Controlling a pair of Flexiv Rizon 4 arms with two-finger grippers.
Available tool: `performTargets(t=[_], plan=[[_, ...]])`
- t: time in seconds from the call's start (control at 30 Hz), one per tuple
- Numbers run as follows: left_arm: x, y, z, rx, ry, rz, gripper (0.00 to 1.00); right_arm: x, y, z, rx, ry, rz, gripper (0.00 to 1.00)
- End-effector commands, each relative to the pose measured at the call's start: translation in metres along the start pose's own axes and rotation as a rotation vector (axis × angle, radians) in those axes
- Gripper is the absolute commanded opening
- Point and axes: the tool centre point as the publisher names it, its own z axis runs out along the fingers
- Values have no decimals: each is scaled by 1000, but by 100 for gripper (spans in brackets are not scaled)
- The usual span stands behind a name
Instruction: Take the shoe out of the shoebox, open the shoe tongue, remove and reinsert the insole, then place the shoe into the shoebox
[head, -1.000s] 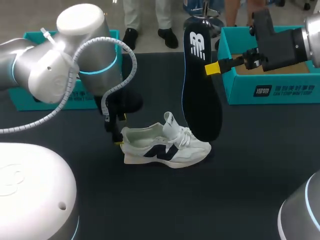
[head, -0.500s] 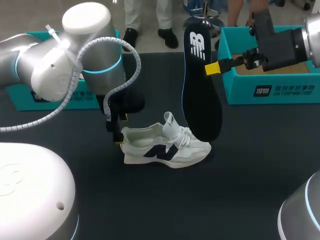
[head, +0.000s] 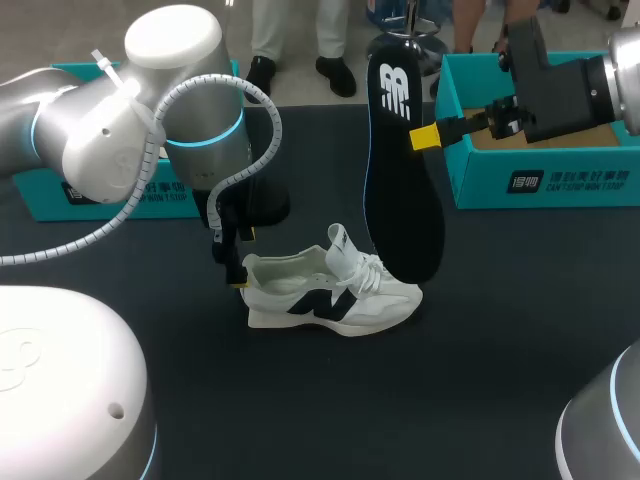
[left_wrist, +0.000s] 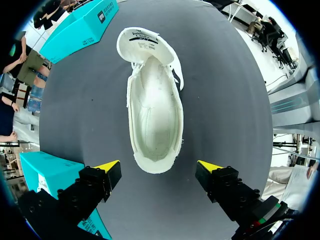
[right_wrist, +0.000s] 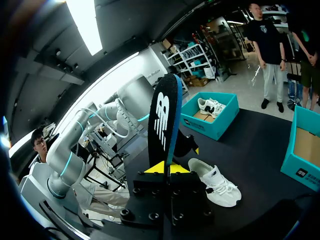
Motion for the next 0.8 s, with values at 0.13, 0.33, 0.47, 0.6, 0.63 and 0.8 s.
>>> performTargets(t=[0.13, 0.33, 0.47, 0.6, 0.63, 0.8], plan=[[0, 0, 0, -1, -2, 0, 100, -1, 2, 3, 2, 0, 1, 0], [-4, -9, -1, 3, -6, 12, 100, -1, 2, 3, 2, 0, 1, 0], [-11, -17, -2, 16, 5, 13, 100, -1, 2, 3, 2, 0, 1, 0], [-20, -28, 0, 31, 22, 19, 100, -1, 2, 3, 2, 0, 1, 0], [-23, -32, 1, 37, 27, 21, 100, -1, 2, 3, 2, 0, 1, 0], [-37, -49, 4, 58, 33, 17, 100, -1, 2, 3, 2, 0, 1, 0]])
